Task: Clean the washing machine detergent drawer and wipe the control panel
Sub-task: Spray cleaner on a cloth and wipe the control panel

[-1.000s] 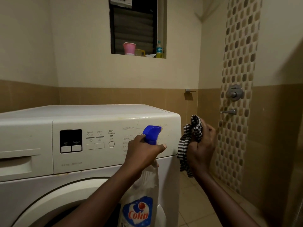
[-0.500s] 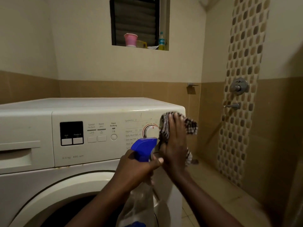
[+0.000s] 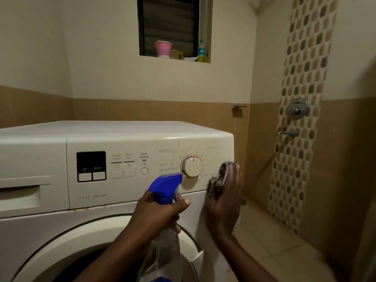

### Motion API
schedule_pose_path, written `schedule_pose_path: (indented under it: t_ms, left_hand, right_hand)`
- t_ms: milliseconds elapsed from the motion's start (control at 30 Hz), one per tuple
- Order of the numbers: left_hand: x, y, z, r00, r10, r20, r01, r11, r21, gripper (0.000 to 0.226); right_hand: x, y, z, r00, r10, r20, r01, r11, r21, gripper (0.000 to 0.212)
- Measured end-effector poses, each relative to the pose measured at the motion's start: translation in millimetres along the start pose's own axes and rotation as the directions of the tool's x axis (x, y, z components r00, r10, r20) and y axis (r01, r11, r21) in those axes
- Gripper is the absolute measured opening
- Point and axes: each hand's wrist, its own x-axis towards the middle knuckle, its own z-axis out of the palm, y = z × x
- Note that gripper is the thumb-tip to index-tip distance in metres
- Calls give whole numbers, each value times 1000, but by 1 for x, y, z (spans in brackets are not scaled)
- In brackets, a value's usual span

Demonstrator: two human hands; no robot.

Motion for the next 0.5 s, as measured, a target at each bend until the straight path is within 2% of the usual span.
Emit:
schedule_pose_path:
  t_ms: [100, 233, 333, 433, 500]
  left_hand:
    - [0, -1, 0, 1000, -12, 4, 12, 999, -30, 28]
    - [-5, -9, -5, 999, -36, 0, 36, 999, -39, 30]
    - [-6, -11, -6, 999, -38, -14, 38, 999, -31, 24]
    - [-6, -6, -6, 1000, -15, -19, 14, 999, -35, 23]
    - [-5, -1, -6, 1000, 1, -22, -1, 1000, -28, 26]
  right_hand:
    - [-19, 9, -1, 998, -46, 40, 49, 996, -73, 66]
    - [40, -12, 0, 993, -103, 50, 103, 995, -8, 66]
    - [83, -48, 6, 979, -199, 54, 201, 979, -27, 66]
    - [94, -51, 3, 887, -430, 169, 439, 898, -18, 71]
    - [100, -36, -3, 840, -509, 190, 517, 856, 11, 68]
